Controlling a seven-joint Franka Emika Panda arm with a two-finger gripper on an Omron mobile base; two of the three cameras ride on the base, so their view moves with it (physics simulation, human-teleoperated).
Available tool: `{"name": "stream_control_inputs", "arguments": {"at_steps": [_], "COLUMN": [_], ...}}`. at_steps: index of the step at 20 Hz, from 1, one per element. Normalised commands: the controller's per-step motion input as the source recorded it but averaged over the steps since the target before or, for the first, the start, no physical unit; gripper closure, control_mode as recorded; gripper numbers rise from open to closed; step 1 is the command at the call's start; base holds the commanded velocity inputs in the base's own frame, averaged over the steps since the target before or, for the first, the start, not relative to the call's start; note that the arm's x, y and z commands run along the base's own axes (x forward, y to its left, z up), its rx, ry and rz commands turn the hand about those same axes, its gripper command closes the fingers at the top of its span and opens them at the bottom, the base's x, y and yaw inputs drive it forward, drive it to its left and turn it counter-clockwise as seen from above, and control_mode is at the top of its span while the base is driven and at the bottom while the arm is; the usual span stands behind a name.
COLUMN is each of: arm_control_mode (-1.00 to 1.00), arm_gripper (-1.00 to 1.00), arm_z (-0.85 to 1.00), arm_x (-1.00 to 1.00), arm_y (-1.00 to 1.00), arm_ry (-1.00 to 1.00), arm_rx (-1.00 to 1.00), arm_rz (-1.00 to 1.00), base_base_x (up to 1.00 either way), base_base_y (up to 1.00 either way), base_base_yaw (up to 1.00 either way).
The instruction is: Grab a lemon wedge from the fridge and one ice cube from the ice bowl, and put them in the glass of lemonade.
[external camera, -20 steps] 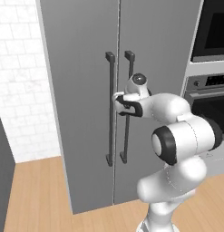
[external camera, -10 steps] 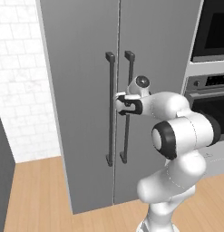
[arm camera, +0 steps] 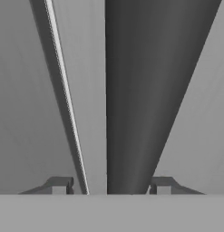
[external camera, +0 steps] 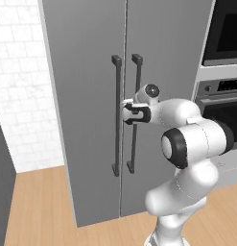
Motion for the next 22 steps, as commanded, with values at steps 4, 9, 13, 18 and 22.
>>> {"name": "stream_control_inputs", "arguments": {"at_steps": [4, 9, 13, 18, 22], "arm_control_mode": [-1.0, -1.0, -1.0, -1.0, -1.0], "arm_gripper": [1.0, 1.0, 1.0, 1.0, 1.0], "arm_z": [0.07, 0.14, 0.17, 0.15, 0.19], "arm_x": [0.29, 0.1, -0.02, -0.24, -0.43], "arm_y": [0.0, -0.18, -0.69, -0.93, -1.0], "arm_ry": [0.13, 0.1, 0.03, 0.0, -0.01], "arm_rx": [-0.06, -0.07, 0.0, 0.08, 0.13], "arm_rz": [0.0, 0.0, -0.01, -0.03, -0.03], "base_base_x": [0.0, 0.0, 0.0, 0.0, 0.0], "base_base_y": [0.0, 0.0, 0.0, 0.0, 0.0], "base_base_yaw": [0.0, 0.0, 0.0, 0.0, 0.0]}}
